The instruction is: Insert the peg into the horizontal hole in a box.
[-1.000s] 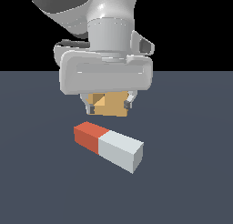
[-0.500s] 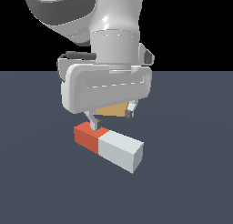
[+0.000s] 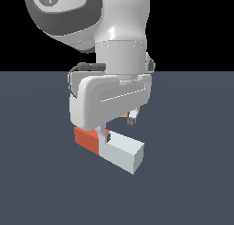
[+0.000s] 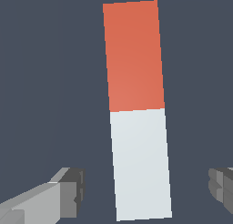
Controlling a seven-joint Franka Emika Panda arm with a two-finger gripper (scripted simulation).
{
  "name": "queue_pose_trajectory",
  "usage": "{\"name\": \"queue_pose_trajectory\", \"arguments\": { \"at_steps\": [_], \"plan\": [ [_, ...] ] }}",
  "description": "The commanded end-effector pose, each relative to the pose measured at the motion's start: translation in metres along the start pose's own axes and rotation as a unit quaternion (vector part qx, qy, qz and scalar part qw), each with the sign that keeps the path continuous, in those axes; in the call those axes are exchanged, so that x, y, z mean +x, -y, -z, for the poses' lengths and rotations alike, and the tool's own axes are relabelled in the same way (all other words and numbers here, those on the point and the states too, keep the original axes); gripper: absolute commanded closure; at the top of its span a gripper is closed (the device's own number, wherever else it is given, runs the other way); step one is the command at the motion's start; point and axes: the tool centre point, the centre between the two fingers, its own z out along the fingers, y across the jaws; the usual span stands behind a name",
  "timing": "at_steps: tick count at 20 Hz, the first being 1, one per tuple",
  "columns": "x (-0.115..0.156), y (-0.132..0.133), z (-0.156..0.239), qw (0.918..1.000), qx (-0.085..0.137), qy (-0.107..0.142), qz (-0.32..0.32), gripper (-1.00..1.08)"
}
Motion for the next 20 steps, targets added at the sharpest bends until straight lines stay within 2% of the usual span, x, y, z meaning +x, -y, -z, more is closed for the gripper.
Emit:
{"name": "queue_pose_trajectory", "arguments": {
  "at_steps": [1, 12, 20],
  "plan": [
    [-0.003, 0.0, -0.002, 0.9999, -0.001, 0.001, 0.016, -0.92],
    [-0.005, 0.0, -0.008, 0.9995, -0.001, 0.001, 0.03, -0.92],
    [-0.005, 0.0, -0.045, 0.9995, -0.001, 0.002, 0.032, -0.92]
  ]
}}
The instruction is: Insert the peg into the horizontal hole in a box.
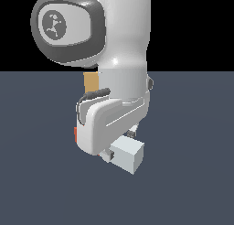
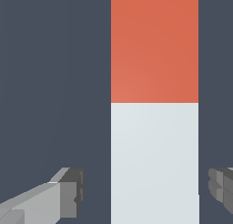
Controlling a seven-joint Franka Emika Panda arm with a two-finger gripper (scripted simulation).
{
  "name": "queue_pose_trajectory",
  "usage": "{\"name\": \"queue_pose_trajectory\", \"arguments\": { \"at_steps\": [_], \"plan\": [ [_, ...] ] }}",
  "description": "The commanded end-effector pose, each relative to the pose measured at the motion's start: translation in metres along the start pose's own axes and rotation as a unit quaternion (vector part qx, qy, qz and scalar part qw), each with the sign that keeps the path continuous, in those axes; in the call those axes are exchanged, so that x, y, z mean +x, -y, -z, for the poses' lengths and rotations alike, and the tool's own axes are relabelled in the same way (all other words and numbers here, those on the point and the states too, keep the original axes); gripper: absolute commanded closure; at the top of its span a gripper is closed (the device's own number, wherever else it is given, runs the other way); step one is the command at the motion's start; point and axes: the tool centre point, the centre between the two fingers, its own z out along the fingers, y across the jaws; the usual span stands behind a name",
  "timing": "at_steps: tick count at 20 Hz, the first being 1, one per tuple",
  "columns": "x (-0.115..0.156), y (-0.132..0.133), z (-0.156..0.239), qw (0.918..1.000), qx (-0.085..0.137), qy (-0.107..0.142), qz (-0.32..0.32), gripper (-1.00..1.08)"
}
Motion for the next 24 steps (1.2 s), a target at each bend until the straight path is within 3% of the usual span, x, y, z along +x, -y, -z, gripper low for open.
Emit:
{"name": "queue_pose_trajectory", "arguments": {
  "at_steps": [1, 6, 7, 24],
  "plan": [
    [0.0002, 0.0, -0.0114, 1.0, 0.0, 0.0, 0.001, -0.92],
    [-0.0009, -0.0006, -0.0183, 1.0, 0.0, 0.0, 0.001, -0.92],
    [-0.0009, -0.0006, -0.0183, 1.0, 0.0, 0.0, 0.001, 1.08],
    [0.0048, 0.0013, -0.0166, 0.9999, 0.0, 0.0, -0.017, 1.08]
  ]
}}
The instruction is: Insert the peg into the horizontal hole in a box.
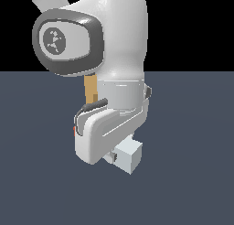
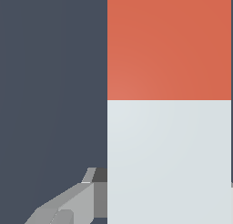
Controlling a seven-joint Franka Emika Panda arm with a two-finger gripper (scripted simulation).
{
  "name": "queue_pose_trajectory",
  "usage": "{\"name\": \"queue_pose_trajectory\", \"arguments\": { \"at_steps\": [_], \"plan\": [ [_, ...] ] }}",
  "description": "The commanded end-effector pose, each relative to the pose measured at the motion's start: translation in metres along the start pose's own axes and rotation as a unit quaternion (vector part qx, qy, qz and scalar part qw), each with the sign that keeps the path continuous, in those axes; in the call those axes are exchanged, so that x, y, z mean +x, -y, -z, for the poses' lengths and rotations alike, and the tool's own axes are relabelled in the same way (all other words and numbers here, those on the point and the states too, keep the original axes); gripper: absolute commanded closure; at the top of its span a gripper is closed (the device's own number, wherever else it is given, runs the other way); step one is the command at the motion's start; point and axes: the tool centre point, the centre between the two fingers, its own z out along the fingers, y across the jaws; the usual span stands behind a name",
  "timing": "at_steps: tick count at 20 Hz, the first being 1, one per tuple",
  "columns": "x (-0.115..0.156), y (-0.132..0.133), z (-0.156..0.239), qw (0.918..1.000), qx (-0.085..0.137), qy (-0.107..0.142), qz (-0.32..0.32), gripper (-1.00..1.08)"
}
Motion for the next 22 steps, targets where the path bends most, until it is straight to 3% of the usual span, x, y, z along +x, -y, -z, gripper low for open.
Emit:
{"name": "queue_pose_trajectory", "arguments": {
  "at_steps": [1, 12, 22],
  "plan": [
    [0.003, 0.001, 0.002, 0.9999, -0.001, 0.001, -0.011, 1.08],
    [0.034, 0.011, 0.011, 0.9931, -0.001, 0.001, -0.117, 1.08],
    [0.075, 0.013, 0.022, 0.9693, -0.001, 0.001, -0.246, 1.08]
  ]
}}
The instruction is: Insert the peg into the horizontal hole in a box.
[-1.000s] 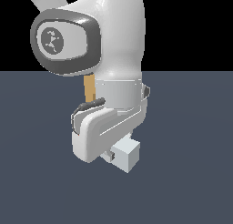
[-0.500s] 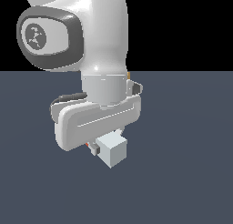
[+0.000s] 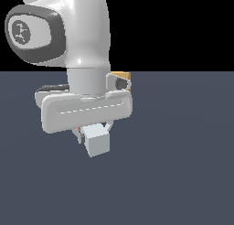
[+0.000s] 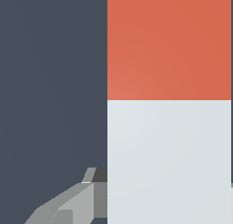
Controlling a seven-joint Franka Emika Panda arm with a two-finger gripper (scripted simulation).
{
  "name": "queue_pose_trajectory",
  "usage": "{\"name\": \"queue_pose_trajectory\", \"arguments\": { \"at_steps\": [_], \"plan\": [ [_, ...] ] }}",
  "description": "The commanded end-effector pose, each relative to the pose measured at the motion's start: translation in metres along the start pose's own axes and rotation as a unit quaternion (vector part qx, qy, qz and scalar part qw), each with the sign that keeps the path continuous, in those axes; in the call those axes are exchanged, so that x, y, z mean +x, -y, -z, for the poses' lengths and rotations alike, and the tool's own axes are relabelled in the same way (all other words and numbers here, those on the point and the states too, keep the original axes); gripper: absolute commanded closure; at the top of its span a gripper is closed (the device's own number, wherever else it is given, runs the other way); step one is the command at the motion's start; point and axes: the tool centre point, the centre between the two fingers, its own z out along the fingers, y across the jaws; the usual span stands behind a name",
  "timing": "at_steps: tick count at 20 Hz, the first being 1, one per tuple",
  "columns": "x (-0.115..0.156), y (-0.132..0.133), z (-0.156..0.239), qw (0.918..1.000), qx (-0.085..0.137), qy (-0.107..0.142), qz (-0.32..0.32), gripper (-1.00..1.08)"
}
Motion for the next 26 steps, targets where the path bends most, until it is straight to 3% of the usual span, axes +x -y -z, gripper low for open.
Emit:
{"name": "queue_pose_trajectory", "arguments": {
  "at_steps": [1, 11, 26],
  "plan": [
    [0.009, 0.003, 0.004, 0.9995, -0.002, 0.001, -0.032, 1.08],
    [0.045, 0.01, 0.014, 0.9886, -0.002, 0.001, -0.15, 1.08],
    [0.089, 0.006, 0.026, 0.9581, -0.002, 0.001, -0.287, 1.08]
  ]
}}
